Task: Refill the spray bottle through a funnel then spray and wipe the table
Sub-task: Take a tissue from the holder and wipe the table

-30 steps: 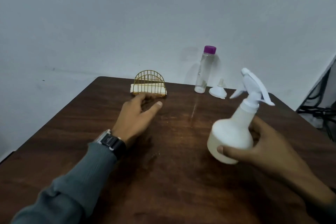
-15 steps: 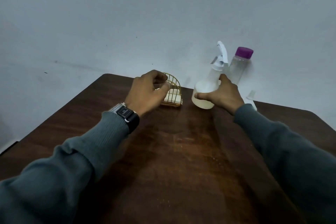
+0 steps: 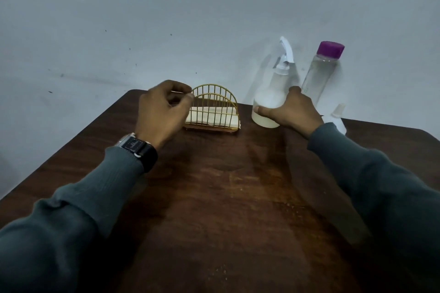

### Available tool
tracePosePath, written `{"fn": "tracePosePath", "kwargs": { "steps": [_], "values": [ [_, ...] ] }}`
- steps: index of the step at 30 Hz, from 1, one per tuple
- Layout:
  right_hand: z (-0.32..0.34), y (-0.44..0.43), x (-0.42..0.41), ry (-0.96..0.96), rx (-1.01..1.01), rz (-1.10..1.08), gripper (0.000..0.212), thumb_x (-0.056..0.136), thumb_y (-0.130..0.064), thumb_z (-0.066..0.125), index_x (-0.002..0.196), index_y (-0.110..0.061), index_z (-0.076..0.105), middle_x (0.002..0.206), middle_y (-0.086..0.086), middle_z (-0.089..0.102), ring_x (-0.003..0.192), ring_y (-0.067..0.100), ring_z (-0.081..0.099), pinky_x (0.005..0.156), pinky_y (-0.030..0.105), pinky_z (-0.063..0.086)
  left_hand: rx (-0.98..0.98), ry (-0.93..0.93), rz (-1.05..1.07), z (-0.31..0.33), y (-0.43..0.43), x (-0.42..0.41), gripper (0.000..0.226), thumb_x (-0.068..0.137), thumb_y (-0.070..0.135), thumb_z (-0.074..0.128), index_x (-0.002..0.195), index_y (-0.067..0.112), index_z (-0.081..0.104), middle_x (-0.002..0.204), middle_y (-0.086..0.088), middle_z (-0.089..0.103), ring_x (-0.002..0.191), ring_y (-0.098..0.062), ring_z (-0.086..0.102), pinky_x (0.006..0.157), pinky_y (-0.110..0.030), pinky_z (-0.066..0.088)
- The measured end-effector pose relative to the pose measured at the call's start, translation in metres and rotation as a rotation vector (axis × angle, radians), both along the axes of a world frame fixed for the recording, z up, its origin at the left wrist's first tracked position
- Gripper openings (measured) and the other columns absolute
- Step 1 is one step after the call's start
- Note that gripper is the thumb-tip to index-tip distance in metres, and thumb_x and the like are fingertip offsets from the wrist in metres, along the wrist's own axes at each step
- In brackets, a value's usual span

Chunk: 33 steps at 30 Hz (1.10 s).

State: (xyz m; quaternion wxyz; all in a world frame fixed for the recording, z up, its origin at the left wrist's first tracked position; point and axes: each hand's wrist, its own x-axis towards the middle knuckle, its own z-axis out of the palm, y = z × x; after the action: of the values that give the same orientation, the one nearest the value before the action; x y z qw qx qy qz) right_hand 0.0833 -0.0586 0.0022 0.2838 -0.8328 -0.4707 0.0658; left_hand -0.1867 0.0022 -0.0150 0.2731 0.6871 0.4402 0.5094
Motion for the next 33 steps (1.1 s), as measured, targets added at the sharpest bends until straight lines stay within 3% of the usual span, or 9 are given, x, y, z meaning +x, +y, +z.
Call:
{"fn": "tracePosePath", "kwargs": {
  "steps": [4,7,9,15,17,19,24,29,33],
  "values": [
    [0.008,-0.016,-0.018,-0.266,0.183,0.026,0.076,0.086,-0.048,0.076,0.139,-0.004,0.046,0.136,0.018,0.048,0.119,0.037,0.058,0.096,0.042,0.050,-0.067,-0.061,-0.026,-0.004,0.002,-0.013,0.014,0.086,0.031,0.069,0.093,0.021,0.075,0.083,0.002,0.079,0.080,-0.011,0.077,0.082,-0.043,0.063],
    [0.016,-0.010,-0.032,-0.374,0.351,0.201,0.038,0.091,-0.037,0.071,0.117,-0.011,0.070,0.117,0.009,0.064,0.100,0.021,0.064,0.090,0.036,0.053,-0.018,-0.004,0.062,-0.008,0.003,-0.016,0.016,0.087,0.033,0.068,0.092,0.020,0.075,0.081,0.007,0.076,0.077,-0.005,0.074,0.079,-0.029,0.061],
    [0.017,0.000,-0.038,-0.321,0.289,0.335,0.022,0.093,-0.027,0.070,0.107,-0.012,0.078,0.106,0.005,0.073,0.090,0.011,0.063,0.085,0.026,0.050,0.034,0.111,0.134,-0.011,0.004,-0.018,0.014,0.090,0.029,0.068,0.098,0.019,0.074,0.085,0.011,0.072,0.078,0.000,0.068,0.071,-0.013,0.051],
    [0.000,0.019,-0.042,-0.245,0.050,0.410,0.022,0.092,-0.007,0.064,0.106,-0.010,0.080,0.105,0.007,0.078,0.089,0.015,0.071,0.083,0.023,0.050,-0.008,0.260,0.099,-0.023,0.029,-0.021,0.023,0.086,0.015,0.066,0.108,0.011,0.070,0.099,-0.001,0.076,0.092,-0.016,0.072,0.090,-0.032,0.058],
    [-0.002,0.021,-0.041,-0.217,0.027,0.414,0.024,0.096,-0.007,0.061,0.112,-0.009,0.079,0.098,0.004,0.075,0.061,0.001,0.064,0.072,0.019,0.049,-0.016,0.309,0.101,-0.024,0.037,-0.019,0.022,0.086,0.013,0.064,0.107,0.010,0.071,0.098,-0.004,0.076,0.092,-0.019,0.072,0.088,-0.031,0.057],
    [-0.004,0.024,-0.041,-0.172,0.015,0.406,0.026,0.098,-0.006,0.058,0.115,-0.007,0.077,0.090,0.004,0.071,0.047,0.001,0.058,0.059,0.016,0.044,-0.059,0.348,0.092,-0.024,0.046,-0.016,0.020,0.088,0.013,0.065,0.108,0.009,0.071,0.097,-0.005,0.076,0.092,-0.021,0.071,0.085,-0.030,0.055],
    [-0.011,0.034,-0.042,-0.021,0.037,0.356,0.024,0.097,-0.001,0.054,0.104,-0.009,0.075,0.064,0.006,0.067,0.037,0.011,0.059,0.041,0.019,0.048,-0.144,0.380,0.056,-0.022,0.066,-0.004,0.027,0.087,0.018,0.076,0.111,0.009,0.069,0.101,-0.008,0.077,0.100,-0.022,0.071,0.092,-0.033,0.055],
    [-0.022,0.042,-0.039,0.100,0.063,0.308,0.004,0.090,-0.004,0.075,0.093,-0.006,0.075,0.064,0.010,0.070,0.034,0.003,0.057,0.039,0.017,0.046,-0.214,0.382,0.074,-0.028,0.076,0.003,0.037,0.080,0.025,0.085,0.111,0.010,0.070,0.104,-0.006,0.077,0.100,-0.020,0.069,0.084,-0.027,0.050],
    [-0.024,0.041,-0.038,0.185,0.094,0.276,0.006,0.088,-0.003,0.078,0.090,-0.006,0.074,0.062,0.006,0.067,0.034,0.003,0.057,0.040,0.018,0.047,-0.211,0.309,0.104,-0.032,0.074,0.004,0.032,0.078,0.019,0.087,0.105,0.009,0.073,0.091,-0.005,0.077,0.090,-0.015,0.069,0.078,-0.022,0.045]
  ]
}}
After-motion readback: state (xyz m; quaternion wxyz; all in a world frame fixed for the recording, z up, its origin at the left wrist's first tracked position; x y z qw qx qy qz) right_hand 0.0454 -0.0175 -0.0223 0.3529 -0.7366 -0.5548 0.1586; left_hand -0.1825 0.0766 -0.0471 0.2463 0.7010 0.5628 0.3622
